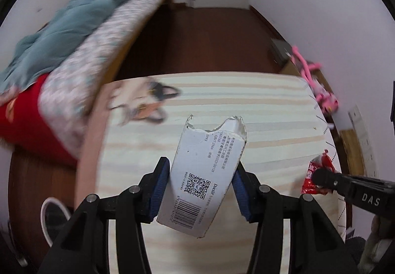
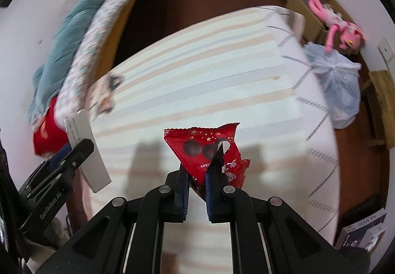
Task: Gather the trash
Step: 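Carry the white carton and red wrapper to the wastebasket and open both tools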
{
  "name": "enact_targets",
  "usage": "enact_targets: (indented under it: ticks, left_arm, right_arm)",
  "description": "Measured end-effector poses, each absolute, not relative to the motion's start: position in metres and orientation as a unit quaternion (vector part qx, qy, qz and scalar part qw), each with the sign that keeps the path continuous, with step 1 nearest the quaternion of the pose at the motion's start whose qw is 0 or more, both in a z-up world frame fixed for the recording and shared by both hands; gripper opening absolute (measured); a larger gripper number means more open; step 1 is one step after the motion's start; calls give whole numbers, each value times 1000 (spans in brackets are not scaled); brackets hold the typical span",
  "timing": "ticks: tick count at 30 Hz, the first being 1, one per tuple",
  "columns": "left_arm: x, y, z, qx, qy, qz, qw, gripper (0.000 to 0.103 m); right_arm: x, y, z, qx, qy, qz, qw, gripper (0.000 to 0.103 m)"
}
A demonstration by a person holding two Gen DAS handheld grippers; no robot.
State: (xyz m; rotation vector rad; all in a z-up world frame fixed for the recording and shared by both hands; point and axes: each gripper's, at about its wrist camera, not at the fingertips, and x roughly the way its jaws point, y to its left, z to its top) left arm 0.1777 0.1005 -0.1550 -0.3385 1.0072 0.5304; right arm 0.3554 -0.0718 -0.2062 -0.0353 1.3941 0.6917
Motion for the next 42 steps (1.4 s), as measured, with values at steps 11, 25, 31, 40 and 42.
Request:
enact_targets:
  ticks: [11, 25, 31, 40, 42]
  left_arm:
    - [3, 165, -102, -201, 407, 360, 815, 46]
    - [-220, 311, -130, -316, 388, 473, 725, 46]
    - [-276, 386, -226, -440, 437, 433, 654, 47]
    - [-313, 448, -324, -545, 452, 399, 583, 64]
    - [-317, 456, -329, -555, 442, 406, 576, 90]
  right_arm:
    - [210, 19, -131, -45, 583, 443, 680, 11]
    - [-23, 231, -139, -141, 577, 575, 563, 11]
    - [-94, 322, -217, -211, 608, 570, 510, 11]
    - [-142, 409, -338, -299, 651, 526, 458, 11]
    - [-146, 417, -352, -306, 657, 522, 449, 12]
